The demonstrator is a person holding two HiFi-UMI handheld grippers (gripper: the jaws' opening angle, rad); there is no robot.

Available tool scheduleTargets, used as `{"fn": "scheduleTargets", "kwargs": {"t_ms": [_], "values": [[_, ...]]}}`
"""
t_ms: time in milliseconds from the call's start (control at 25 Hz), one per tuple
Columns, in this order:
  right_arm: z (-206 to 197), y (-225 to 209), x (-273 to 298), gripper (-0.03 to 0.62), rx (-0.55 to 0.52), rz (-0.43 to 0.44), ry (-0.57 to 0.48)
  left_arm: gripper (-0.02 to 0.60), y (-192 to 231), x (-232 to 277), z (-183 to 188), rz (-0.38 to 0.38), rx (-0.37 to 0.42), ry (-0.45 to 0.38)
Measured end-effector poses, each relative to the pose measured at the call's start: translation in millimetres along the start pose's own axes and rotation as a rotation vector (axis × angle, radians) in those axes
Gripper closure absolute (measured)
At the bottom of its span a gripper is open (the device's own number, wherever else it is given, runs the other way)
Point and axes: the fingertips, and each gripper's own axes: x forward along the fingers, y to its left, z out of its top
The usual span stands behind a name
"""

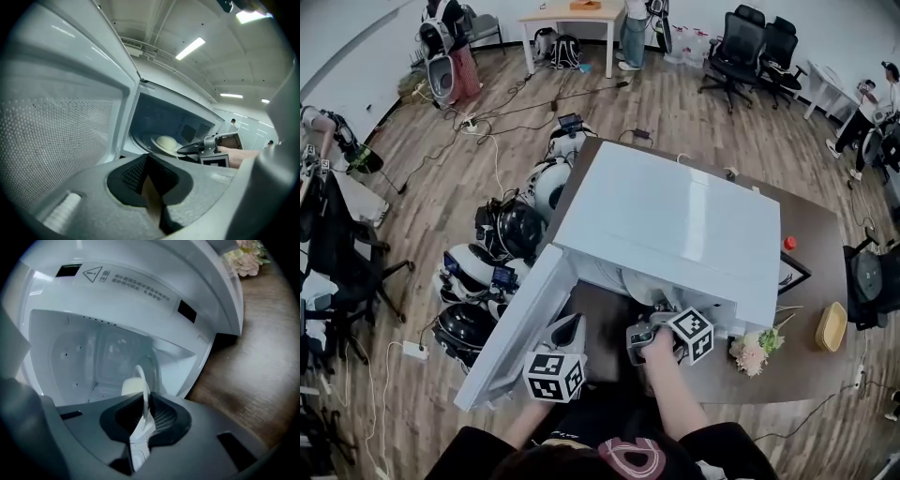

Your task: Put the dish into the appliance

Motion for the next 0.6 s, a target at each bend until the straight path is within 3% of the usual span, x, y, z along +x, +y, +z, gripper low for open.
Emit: {"fn": "scheduleTargets", "kwargs": {"t_ms": [600], "values": [[0, 7, 18, 0.556, -0.036, -0.029, -0.011, 0.574, 8, 1, 0, 0.019, -0.006, 0.007]]}}
